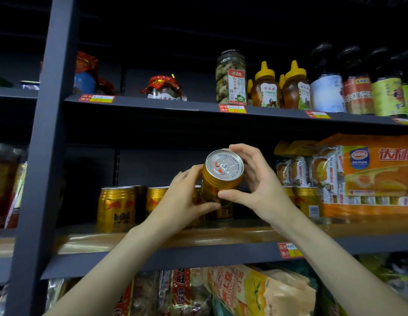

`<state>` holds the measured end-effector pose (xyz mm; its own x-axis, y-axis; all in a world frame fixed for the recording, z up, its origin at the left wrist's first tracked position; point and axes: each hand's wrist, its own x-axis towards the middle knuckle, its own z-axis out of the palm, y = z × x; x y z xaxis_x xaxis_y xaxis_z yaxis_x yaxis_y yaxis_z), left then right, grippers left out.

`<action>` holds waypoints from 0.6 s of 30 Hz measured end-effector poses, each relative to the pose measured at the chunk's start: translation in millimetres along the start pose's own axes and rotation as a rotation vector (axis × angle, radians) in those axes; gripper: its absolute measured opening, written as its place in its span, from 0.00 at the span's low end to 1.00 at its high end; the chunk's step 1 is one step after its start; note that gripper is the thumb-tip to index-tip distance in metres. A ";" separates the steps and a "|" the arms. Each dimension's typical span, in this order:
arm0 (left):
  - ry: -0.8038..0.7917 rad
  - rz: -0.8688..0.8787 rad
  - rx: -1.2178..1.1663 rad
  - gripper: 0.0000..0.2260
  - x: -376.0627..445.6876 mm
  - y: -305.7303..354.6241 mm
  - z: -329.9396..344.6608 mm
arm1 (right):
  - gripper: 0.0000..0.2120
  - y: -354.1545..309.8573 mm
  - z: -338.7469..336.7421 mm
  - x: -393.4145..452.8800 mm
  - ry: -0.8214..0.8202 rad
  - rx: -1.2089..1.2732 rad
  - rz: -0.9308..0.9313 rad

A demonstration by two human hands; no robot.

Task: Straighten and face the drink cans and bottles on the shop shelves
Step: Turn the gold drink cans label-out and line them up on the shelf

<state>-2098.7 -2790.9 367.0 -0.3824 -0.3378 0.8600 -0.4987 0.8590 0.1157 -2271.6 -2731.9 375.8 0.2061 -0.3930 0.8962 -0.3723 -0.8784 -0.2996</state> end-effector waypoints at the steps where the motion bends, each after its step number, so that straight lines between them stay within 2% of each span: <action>1: -0.015 -0.003 0.062 0.33 2.3 0.4 -1.5 | 0.34 -0.5 -0.7 1.4 0.006 -0.008 0.001; 3: -0.072 -0.042 0.168 0.32 7.4 0.1 -6.1 | 0.29 -0.8 -4.6 6.5 0.041 -0.022 0.019; 5: -0.134 -0.103 0.283 0.28 11.9 -4.0 -11.4 | 0.20 0.9 -10.7 15.8 0.121 -0.051 0.087; 7: -0.172 -0.163 0.369 0.23 12.2 -10.6 -15.8 | 0.13 6.2 -18.4 27.4 0.194 -0.178 0.186; 8: -0.184 -0.182 0.378 0.21 10.8 -13.4 -16.8 | 0.12 9.8 -22.3 32.8 0.191 -0.289 0.243; 12: -0.160 -0.168 0.402 0.18 5.1 -17.8 -15.3 | 0.16 30.2 -29.0 40.0 -0.035 -0.725 0.427; 18: -0.088 -0.146 0.415 0.15 3.3 -21.3 -8.1 | 0.16 51.6 -30.7 24.3 -0.225 -0.873 0.451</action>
<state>-2083.0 -2807.1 371.4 -0.3407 -0.4905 0.8021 -0.8151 0.5793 0.0081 -2313.5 -2778.5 392.2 0.0151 -0.7609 0.6486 -0.9718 -0.1639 -0.1698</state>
